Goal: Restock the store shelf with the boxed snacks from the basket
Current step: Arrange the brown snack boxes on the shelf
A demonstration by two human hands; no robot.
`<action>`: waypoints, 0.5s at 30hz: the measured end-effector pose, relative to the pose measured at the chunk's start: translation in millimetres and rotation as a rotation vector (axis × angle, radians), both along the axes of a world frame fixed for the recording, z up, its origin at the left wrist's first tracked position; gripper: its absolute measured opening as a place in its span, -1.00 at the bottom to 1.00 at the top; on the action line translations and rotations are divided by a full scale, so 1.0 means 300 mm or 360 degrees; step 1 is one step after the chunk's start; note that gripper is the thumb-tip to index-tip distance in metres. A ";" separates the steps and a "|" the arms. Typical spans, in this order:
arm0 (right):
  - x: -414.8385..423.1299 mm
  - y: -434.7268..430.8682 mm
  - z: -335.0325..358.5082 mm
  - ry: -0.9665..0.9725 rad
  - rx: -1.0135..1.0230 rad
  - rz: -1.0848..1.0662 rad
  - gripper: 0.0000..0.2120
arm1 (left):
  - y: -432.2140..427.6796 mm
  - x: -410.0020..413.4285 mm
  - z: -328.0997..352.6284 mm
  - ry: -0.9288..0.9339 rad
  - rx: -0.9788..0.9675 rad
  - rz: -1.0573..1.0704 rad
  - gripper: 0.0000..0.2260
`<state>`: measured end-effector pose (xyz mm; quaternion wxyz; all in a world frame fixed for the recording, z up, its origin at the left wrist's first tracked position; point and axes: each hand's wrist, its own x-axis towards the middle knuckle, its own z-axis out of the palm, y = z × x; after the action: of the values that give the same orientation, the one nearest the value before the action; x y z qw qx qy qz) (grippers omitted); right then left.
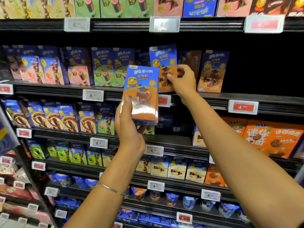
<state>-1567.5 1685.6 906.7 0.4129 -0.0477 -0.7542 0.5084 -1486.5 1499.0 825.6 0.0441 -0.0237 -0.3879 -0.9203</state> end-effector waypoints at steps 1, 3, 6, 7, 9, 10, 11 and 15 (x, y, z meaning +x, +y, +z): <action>-0.005 -0.002 -0.006 -0.0042 0.0024 -0.0082 -0.62 | 0.006 -0.003 0.003 -0.0015 0.0005 -0.0008 -0.69; -0.015 -0.004 -0.009 -0.0130 0.0144 -0.0240 -0.61 | 0.014 -0.005 0.005 -0.0025 0.0010 -0.0024 -0.70; -0.022 -0.015 -0.001 -0.0211 0.0336 -0.0374 -0.57 | 0.019 -0.010 0.002 -0.0046 0.0021 -0.0037 -0.69; -0.026 -0.020 0.002 -0.0226 0.0378 -0.0399 -0.56 | 0.020 -0.014 0.002 -0.0063 0.0018 -0.0036 -0.69; -0.032 -0.032 0.005 -0.0252 0.0442 -0.0435 -0.55 | 0.020 -0.020 0.001 -0.0096 0.0011 -0.0035 -0.69; -0.034 -0.039 0.005 -0.0261 0.0462 -0.0446 -0.54 | 0.019 -0.023 0.001 -0.0109 0.0012 -0.0038 -0.67; -0.036 -0.044 0.005 -0.0270 0.0473 -0.0452 -0.53 | 0.018 -0.027 -0.001 -0.0119 0.0013 -0.0043 -0.66; -0.036 -0.052 0.006 -0.0303 0.0477 -0.0443 -0.52 | 0.011 -0.037 -0.005 -0.0143 0.0000 -0.0060 -0.64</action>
<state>-1578.3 1669.9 908.4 0.4085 -0.1373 -0.8430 0.3219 -1497.6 1502.4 824.2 0.0091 0.0104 -0.3888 -0.9212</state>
